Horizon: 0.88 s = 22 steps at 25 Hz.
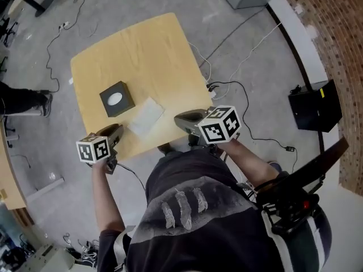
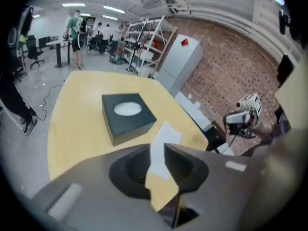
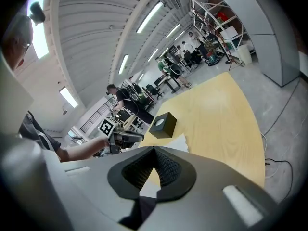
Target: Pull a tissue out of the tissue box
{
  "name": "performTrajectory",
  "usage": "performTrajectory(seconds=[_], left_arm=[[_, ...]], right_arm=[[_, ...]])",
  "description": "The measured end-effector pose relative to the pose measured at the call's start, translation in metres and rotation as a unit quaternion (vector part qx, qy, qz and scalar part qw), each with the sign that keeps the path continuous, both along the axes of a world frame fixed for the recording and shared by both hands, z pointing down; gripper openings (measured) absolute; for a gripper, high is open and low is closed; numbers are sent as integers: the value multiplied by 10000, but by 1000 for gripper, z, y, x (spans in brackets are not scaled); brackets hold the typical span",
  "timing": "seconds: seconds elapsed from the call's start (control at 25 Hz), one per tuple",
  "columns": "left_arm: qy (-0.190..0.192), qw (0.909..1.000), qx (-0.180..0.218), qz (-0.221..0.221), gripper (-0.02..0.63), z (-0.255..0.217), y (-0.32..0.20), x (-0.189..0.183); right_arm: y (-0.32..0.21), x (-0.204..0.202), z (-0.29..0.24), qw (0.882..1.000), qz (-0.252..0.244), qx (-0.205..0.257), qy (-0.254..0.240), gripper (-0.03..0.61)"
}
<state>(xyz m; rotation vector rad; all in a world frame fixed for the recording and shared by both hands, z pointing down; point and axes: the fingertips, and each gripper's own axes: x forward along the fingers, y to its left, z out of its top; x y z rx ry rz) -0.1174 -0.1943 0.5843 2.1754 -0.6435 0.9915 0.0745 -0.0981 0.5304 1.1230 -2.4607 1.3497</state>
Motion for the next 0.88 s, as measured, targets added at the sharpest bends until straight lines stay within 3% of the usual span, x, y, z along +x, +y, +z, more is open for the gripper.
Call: performTrajectory(seconds=[0.08, 0.36, 0.56, 0.88], left_arm=[[310, 9985, 423, -150, 3, -39, 1, 16], [666, 9842, 1566, -479, 3, -117, 52, 54], [1145, 9756, 1764, -628, 2, -143, 88, 74], [1679, 9606, 2145, -559, 3, -170, 134, 82]], right_arm=[[2, 10, -18, 9999, 39, 122, -84, -3], [23, 24, -47, 9976, -256, 437, -463, -3], [32, 13, -49, 9956, -613, 480, -516, -3], [51, -20, -80, 9917, -778, 839, -581, -3]])
